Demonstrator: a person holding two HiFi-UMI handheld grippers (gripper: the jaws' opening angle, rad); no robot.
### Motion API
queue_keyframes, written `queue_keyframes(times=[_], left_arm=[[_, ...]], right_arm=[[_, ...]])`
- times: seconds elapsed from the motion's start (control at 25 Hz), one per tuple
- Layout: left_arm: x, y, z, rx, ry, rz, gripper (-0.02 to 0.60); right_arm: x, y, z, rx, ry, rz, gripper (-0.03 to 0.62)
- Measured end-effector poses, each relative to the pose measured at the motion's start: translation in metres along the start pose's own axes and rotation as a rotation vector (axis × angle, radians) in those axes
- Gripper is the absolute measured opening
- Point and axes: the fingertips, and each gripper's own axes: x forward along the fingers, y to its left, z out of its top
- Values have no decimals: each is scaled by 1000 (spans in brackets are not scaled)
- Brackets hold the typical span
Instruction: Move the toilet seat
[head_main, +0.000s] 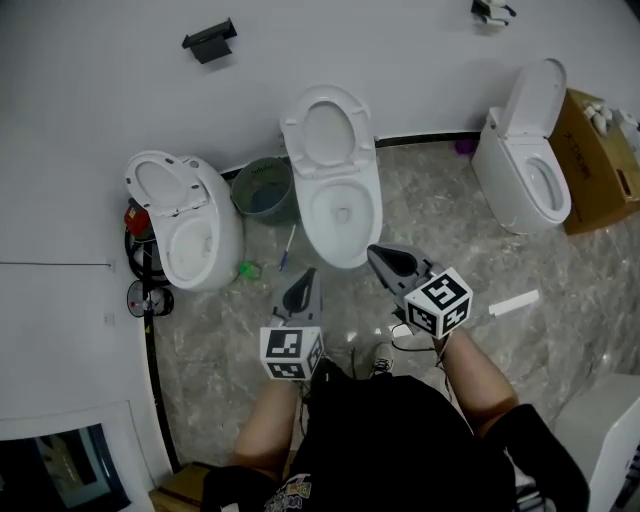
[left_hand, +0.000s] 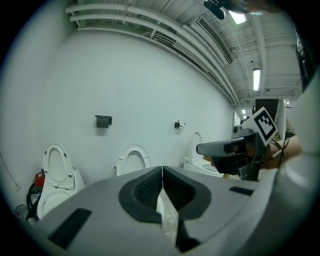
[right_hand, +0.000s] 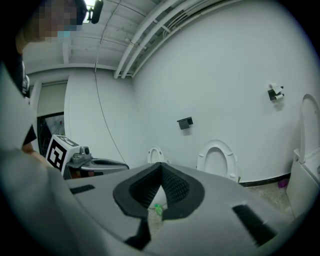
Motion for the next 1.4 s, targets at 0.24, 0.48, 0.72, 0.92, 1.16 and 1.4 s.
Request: queue_keyframes(times=[0.24,0.48,0.72,0.92,1.16,1.4], left_arm=[[-10,-26,3,39,-12,-11,8],[-14,-33,18,61,-36,-18,8],[-18,-42,17,72,-44,-26,8],[-23,-41,19,73,-52,-17,8],[-31,-40,19,71,-62,0,8],[-38,-42,17,63,-72,7,8]], right_arm=[[-23,6,-6,-1,-14,7,5],[-33,12,1,-14,-29,4,5],[-40,16,-2,-7,-29,4,5],[-42,19,-1,-10,-35,9,4],[-45,25,0,-14,-42,19,5],[-48,31,0,-23,-44,23,4]])
